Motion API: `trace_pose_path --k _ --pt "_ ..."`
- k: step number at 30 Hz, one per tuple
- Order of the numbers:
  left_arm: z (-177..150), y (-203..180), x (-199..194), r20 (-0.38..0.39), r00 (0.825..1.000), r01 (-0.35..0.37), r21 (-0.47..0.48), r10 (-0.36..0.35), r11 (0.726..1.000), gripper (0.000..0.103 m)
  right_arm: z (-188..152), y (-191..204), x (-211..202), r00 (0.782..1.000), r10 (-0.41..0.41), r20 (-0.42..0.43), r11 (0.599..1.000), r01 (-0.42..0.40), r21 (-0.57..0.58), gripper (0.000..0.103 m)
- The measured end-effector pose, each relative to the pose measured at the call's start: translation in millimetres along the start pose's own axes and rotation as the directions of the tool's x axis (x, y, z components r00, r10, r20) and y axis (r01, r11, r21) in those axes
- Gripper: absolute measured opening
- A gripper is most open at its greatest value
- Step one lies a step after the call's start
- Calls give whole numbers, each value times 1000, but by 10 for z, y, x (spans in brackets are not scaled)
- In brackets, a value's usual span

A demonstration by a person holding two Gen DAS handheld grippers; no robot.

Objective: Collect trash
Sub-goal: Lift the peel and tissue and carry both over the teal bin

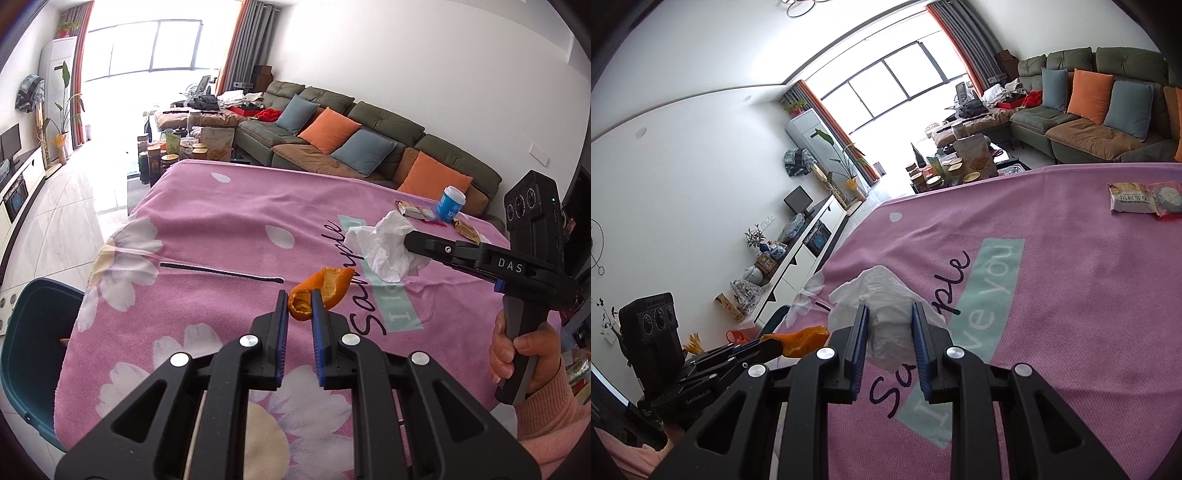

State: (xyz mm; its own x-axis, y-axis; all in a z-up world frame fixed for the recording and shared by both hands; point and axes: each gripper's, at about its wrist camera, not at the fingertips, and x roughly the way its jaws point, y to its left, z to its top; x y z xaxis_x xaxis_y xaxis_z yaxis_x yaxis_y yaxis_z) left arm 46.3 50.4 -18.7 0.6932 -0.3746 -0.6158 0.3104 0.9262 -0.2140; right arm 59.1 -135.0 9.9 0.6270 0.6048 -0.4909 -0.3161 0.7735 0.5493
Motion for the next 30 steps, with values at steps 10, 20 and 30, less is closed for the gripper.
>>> trace_pose_path --k 10,20,30 --pt "-13 164 -103 15 999 -33 -30 34 999 12 -37 130 94 1000 24 -18 1000 -25 -14 22" --pt "-35 277 -201 30 998 -60 -51 61 997 13 -47 230 169 999 43 -32 999 -44 -31 22" --pt "-48 379 -278 41 995 -83 -73 86 994 13 -40 312 258 997 62 -49 997 -64 -46 22"
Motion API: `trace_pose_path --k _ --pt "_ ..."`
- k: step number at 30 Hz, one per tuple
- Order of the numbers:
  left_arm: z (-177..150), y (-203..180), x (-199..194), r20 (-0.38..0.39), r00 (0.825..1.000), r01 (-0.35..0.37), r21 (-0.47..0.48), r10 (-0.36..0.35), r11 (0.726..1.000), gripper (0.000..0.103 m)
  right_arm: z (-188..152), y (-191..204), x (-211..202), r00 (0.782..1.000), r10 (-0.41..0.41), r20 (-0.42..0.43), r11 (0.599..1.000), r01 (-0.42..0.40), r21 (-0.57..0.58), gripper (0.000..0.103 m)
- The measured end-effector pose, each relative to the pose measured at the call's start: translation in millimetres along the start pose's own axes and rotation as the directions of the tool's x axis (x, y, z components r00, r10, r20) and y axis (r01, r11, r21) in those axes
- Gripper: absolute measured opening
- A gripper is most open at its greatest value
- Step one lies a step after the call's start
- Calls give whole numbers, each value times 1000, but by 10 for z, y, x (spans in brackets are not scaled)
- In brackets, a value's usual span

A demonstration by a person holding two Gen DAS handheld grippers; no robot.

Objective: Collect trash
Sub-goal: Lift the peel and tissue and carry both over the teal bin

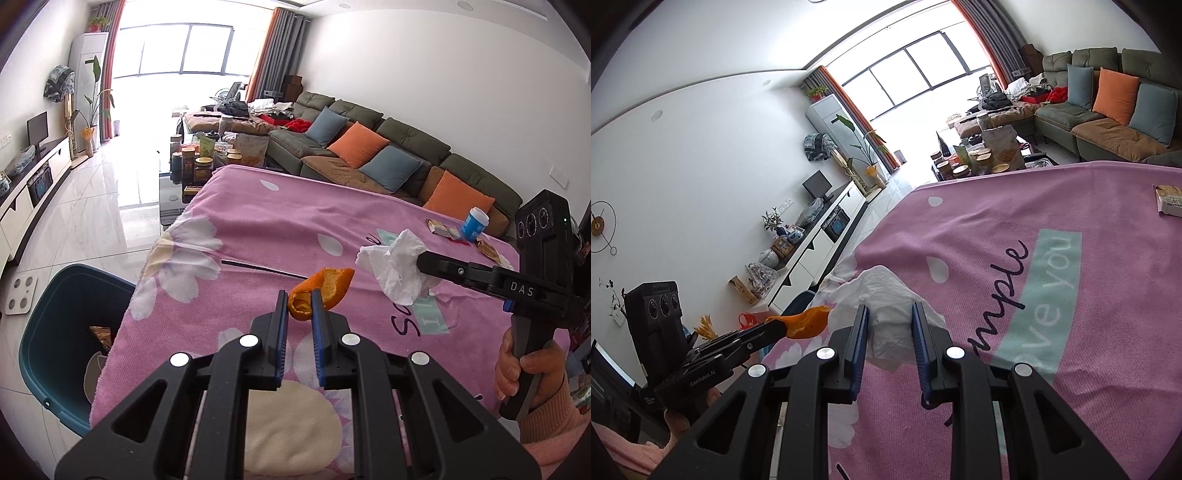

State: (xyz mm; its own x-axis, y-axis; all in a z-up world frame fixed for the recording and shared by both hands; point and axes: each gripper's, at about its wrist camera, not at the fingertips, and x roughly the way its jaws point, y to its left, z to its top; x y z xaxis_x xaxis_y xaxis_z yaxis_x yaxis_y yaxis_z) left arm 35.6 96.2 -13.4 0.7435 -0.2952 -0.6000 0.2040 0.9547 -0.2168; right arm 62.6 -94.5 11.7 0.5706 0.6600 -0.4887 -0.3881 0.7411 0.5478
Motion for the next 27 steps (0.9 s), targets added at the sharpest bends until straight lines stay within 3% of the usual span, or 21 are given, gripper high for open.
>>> trace_pose_path --k 27 --pt "-16 348 -175 28 998 -59 -62 61 996 13 13 249 253 997 55 -44 997 -57 -44 22"
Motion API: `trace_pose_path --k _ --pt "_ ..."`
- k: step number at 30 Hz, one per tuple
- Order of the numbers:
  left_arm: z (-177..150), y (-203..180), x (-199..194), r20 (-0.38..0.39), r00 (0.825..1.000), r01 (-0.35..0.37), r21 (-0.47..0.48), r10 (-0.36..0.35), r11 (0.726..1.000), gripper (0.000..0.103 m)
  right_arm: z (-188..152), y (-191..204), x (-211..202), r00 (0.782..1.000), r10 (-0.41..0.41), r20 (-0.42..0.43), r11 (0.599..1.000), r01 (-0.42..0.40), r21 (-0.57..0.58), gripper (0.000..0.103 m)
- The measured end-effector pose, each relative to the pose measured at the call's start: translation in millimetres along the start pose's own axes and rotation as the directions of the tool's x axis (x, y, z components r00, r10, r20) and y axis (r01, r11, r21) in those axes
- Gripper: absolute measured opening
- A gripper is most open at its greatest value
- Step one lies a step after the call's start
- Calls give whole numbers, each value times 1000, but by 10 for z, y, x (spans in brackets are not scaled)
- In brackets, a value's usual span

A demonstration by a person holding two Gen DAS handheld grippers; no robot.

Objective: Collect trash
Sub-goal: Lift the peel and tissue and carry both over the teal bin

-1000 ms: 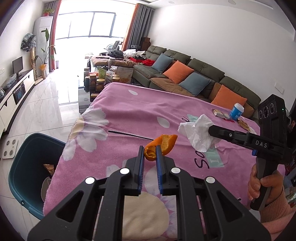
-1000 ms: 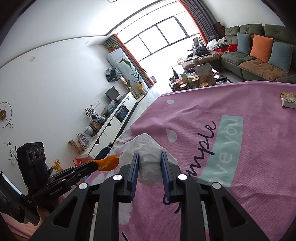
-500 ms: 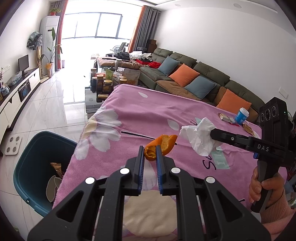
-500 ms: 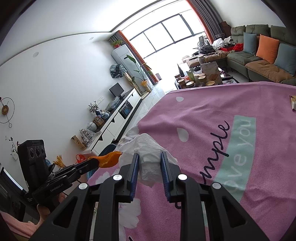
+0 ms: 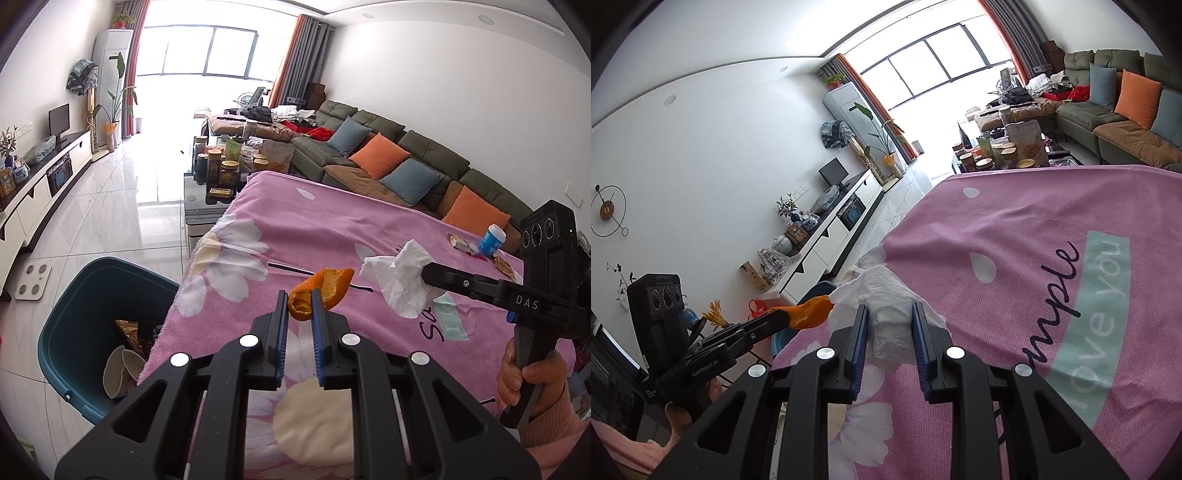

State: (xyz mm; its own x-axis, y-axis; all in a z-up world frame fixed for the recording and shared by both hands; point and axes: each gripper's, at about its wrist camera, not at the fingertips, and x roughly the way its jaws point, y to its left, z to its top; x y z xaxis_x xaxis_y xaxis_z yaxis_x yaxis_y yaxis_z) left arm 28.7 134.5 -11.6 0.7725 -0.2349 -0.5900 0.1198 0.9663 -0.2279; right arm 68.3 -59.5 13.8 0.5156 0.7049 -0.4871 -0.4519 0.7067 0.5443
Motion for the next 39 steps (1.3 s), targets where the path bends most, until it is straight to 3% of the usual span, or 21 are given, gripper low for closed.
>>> trace_pose_path --k 23,39 --pt "-62 446 -248 32 995 -95 -79 98 992 13 44 447 402 994 70 -79 994 -77 -83 22" --pt "-121 1017 -491 50 975 -204 -184 216 962 13 94 980 980 978 100 -185 975 -133 -179 22"
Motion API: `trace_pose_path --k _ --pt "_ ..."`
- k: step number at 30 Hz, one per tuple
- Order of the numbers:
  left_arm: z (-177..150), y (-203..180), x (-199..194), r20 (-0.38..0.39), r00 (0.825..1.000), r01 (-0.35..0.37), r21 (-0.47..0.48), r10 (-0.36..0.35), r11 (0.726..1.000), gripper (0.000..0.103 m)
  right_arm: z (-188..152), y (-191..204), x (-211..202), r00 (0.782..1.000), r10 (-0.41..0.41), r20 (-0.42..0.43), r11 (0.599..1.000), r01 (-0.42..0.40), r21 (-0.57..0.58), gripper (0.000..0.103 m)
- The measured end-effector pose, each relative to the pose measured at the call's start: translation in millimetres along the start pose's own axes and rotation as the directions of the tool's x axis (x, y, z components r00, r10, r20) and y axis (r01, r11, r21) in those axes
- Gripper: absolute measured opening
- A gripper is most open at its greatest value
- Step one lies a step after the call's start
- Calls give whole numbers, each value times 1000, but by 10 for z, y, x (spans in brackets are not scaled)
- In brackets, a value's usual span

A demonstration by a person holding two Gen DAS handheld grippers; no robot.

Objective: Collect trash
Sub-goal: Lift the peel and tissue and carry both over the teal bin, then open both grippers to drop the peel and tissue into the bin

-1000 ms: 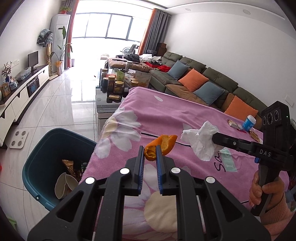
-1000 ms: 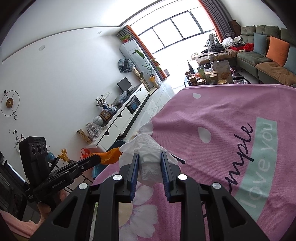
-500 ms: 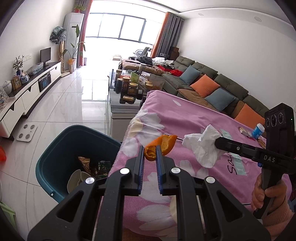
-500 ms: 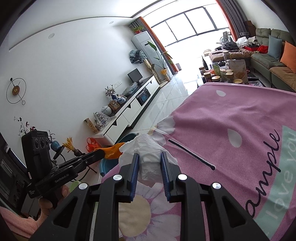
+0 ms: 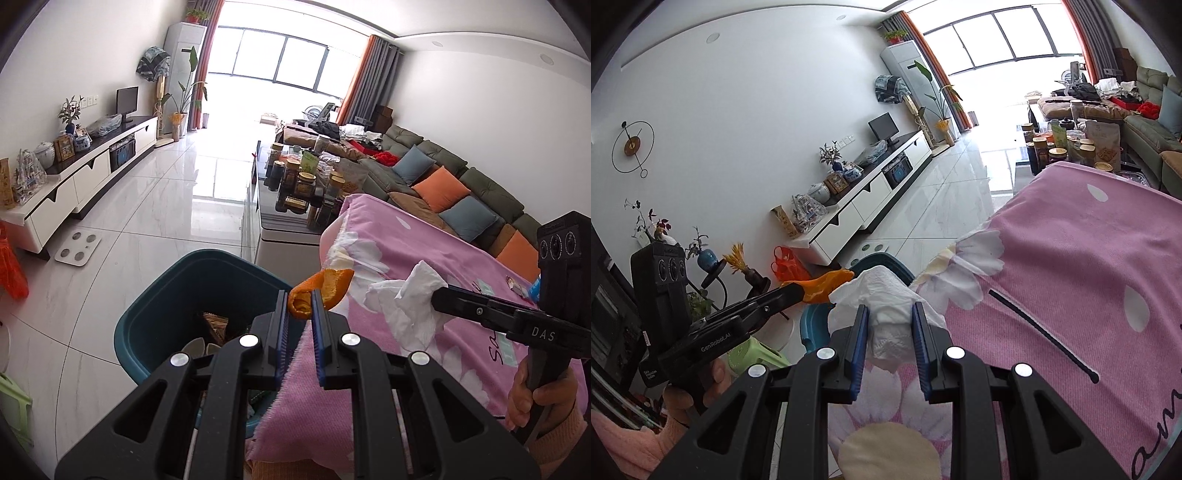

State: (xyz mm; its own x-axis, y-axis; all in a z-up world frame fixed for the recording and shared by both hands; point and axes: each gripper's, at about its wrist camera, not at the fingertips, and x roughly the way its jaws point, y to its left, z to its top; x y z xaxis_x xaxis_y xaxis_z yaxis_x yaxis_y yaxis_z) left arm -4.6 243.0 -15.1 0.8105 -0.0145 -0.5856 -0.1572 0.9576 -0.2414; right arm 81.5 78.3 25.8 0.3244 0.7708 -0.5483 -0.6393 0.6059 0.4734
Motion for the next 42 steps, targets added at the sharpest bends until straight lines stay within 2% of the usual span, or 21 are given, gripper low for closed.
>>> trace_pose_path --k 6,14,22,28,35,42 --pt "3 336 12 3 998 -65 -53 65 996 13 95 176 267 999 1 -42 999 -4 -52 22" --pt "-78 788 114 -39 991 -130 -117 127 985 13 206 331 650 995 -18 -94 996 9 -93 22" --pt "-191 934 423 -104 986 -143 -142 129 980 13 222 419 992 987 -57 -153 993 40 -109 25" --pt "-251 941 672 -137 983 -144 -164 122 976 17 216 436 1136 981 -81 -177 992 62 -109 29" --pt "-286 891 747 -133 984 -138 -178 115 974 22 224 408 1093 983 -74 -169 994 59 -92 39" --pt "-201 736 529 -63 994 -93 -138 85 986 38 209 366 733 993 -56 -99 994 46 -97 48"
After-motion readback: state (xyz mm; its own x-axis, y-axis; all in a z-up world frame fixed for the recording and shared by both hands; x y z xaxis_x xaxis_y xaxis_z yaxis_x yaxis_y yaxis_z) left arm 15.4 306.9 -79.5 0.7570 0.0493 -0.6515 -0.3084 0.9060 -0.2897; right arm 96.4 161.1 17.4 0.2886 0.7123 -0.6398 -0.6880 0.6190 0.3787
